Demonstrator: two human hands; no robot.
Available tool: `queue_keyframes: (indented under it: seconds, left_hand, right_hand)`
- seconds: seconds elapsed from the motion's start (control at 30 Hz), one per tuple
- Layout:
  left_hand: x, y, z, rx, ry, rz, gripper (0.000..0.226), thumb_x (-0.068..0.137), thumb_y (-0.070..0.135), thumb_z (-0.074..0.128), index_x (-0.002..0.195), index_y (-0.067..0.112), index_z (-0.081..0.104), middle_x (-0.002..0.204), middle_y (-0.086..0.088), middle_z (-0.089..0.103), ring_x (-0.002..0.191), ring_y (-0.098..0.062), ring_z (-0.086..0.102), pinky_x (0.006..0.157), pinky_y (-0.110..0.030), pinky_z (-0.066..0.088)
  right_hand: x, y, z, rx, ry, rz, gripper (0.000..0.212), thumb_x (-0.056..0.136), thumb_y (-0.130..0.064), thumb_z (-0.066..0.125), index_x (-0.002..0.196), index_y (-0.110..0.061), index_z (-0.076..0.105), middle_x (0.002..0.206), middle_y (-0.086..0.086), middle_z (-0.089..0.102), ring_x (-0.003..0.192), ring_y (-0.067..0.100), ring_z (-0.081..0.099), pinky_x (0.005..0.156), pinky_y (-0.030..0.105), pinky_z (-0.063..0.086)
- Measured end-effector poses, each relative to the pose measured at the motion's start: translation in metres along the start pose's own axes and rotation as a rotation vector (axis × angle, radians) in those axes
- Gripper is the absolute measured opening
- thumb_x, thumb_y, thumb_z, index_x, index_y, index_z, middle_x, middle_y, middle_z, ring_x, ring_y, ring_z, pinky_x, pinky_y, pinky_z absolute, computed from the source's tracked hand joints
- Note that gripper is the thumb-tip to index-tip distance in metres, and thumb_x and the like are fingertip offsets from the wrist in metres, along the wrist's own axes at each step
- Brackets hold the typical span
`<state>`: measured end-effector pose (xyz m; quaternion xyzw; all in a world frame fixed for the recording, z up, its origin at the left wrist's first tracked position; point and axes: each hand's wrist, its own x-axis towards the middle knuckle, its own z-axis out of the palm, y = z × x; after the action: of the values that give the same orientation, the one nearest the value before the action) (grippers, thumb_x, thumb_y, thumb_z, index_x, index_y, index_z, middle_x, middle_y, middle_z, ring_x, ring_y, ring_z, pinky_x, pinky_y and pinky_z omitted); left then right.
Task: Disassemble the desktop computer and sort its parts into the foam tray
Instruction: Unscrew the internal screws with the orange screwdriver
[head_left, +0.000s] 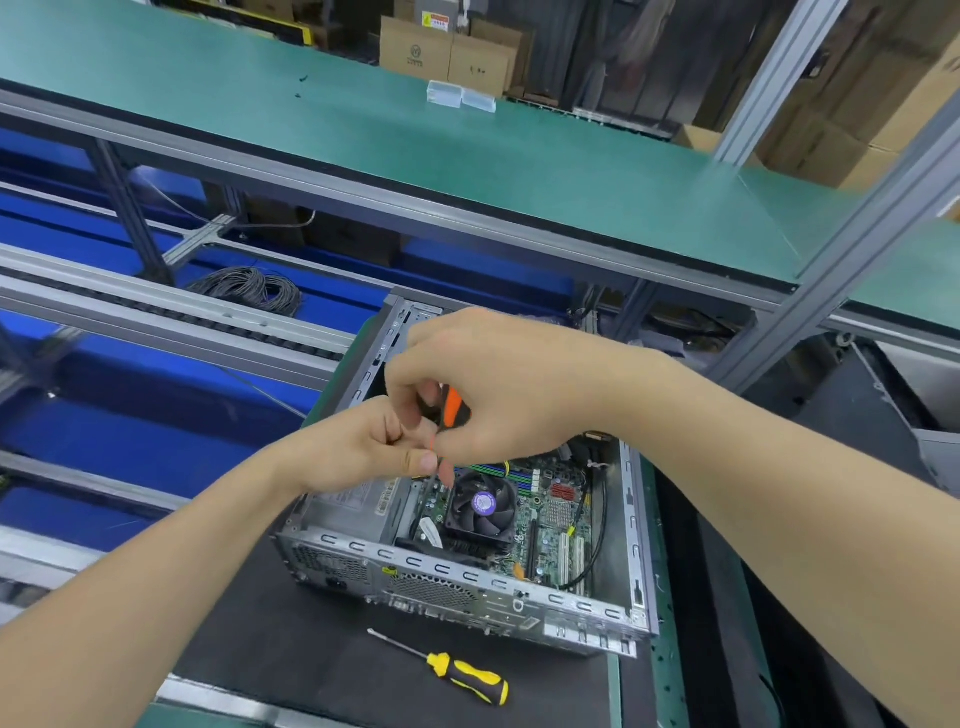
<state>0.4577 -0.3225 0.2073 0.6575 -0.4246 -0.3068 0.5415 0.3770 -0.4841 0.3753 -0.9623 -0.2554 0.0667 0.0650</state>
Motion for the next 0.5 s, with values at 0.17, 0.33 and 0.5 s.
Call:
queue_keyframes:
  seconds: [0.17,0.33,0.5]
  left_hand:
    - [0.002,-0.008,0.007,-0.008,0.103,0.02,0.027,0.096,0.028,0.068,0.076,0.046,0.072,0.057,-0.007,0.038,0.072,-0.043,0.054,0.09,-0.056,0.053]
    - [0.006,-0.02,0.011,-0.058,0.109,0.027,0.041,0.086,0.027,0.081,0.056,0.034,0.055,0.054,0.012,0.022,0.072,-0.024,0.062,0.093,-0.044,0.057]
    - [0.007,-0.024,0.011,-0.189,0.115,-0.024,0.054,0.076,0.033,0.089,0.077,-0.013,0.061,0.051,0.018,0.023,0.05,-0.02,0.042,0.094,-0.037,0.056]
  right_hand:
    - [0.001,-0.004,0.02,-0.202,0.268,0.25,0.056,0.098,-0.069,0.045,0.069,-0.021,0.04,0.068,-0.002,0.034,0.058,0.022,0.033,0.057,0.035,0.029]
    - [0.005,-0.004,0.022,-0.198,0.288,0.386,0.065,0.094,-0.077,0.044,0.063,-0.022,0.026,0.065,-0.001,0.03,0.051,0.017,0.025,0.048,0.027,0.016]
    - [0.008,-0.001,0.01,-0.151,0.014,0.279,0.05,0.096,-0.046,0.064,0.069,-0.02,0.032,0.07,0.001,0.037,0.054,0.017,0.039,0.045,0.027,0.025]
